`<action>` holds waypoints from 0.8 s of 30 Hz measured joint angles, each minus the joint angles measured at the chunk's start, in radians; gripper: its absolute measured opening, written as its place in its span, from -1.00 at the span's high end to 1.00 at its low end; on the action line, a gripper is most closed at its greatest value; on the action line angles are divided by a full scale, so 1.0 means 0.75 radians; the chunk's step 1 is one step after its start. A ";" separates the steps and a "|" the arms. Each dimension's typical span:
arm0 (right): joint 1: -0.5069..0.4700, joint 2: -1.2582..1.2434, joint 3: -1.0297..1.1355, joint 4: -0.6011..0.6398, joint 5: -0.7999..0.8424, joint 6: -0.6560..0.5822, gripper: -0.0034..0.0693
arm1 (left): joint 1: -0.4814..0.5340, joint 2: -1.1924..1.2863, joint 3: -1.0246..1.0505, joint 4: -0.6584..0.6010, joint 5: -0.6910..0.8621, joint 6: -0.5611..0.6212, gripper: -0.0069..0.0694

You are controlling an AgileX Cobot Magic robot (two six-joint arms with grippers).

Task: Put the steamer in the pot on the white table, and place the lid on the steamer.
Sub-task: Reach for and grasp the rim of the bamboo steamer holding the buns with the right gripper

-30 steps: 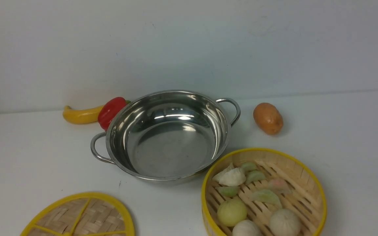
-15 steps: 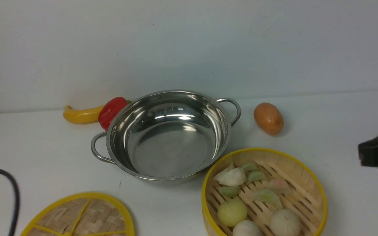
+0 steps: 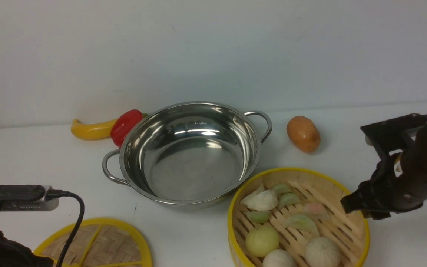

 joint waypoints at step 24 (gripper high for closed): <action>0.000 0.221 -0.059 -0.011 0.026 -0.031 0.77 | 0.000 0.003 -0.001 -0.048 -0.032 0.059 0.19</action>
